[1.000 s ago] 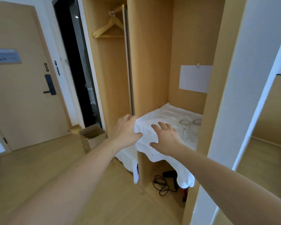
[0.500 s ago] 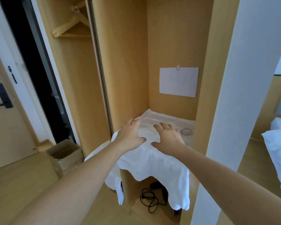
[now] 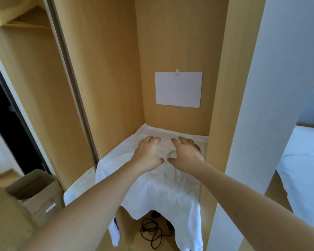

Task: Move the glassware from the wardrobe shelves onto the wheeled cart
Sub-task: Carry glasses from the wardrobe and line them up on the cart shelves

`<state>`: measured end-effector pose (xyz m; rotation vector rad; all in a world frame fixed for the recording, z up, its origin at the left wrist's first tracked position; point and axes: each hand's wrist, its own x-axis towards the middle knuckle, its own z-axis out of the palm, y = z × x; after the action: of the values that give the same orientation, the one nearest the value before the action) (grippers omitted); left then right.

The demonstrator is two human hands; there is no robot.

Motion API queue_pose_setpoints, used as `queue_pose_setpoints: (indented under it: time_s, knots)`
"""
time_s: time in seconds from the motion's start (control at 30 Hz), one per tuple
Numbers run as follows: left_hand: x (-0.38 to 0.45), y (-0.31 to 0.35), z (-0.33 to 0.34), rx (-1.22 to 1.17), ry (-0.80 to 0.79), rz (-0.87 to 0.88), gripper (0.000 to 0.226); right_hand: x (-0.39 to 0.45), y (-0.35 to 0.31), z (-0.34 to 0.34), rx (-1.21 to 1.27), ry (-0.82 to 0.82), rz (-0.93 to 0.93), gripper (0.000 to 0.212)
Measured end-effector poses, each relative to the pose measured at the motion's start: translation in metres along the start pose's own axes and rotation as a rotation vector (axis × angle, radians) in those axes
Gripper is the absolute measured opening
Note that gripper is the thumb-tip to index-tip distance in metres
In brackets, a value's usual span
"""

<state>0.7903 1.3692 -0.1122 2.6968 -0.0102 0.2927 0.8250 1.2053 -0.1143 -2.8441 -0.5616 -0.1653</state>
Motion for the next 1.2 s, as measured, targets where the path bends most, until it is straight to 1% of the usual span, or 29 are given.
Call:
queue_pose_setpoints:
  time_s: [0.13,0.23,0.37,0.47,0.53,0.57,0.67,0.77,0.87,1.03,1.2]
  knots:
    - [0.031,-0.008,0.016,0.032,-0.077,0.036,0.092,0.013,0.006,0.011,-0.071,-0.110,0.145,0.062]
    - [0.062,-0.010,0.025,0.031,-0.117,0.068,0.093,0.028,0.012,0.016,-0.074,-0.149,0.235,0.060]
    - [0.085,-0.012,0.049,0.010,-0.291,0.122,0.114,0.047,0.014,0.019,-0.102,-0.200,0.372,0.065]
    - [0.102,-0.013,0.064,0.078,-0.390,0.223,0.117,0.054,0.016,0.024,-0.122,-0.277,0.451,0.077]
    - [0.113,-0.013,0.071,0.059,-0.443,0.254,0.120,0.056,0.019,0.028,-0.088,-0.330,0.497,0.086]
    - [0.118,-0.013,0.075,0.031,-0.474,0.268,0.121,0.057,0.020,0.030,-0.072,-0.346,0.505,0.086]
    - [0.123,-0.021,0.091,0.018,-0.543,0.351,0.118,0.058,0.025,0.039,-0.086,-0.321,0.505,0.067]
    - [0.128,-0.032,0.108,0.000,-0.542,0.408,0.107,0.059,0.025,0.047,-0.111,-0.274,0.524,0.056]
    - [0.135,-0.032,0.112,0.061,-0.538,0.472,0.101,0.063,0.021,0.053,-0.175,-0.277,0.567,0.050]
    - [0.140,-0.030,0.113,0.122,-0.563,0.521,0.093,0.068,0.016,0.059,-0.259,-0.281,0.622,0.050]
    - [0.146,-0.030,0.109,0.125,-0.609,0.559,0.093,0.060,0.011,0.068,-0.358,-0.217,0.582,0.040]
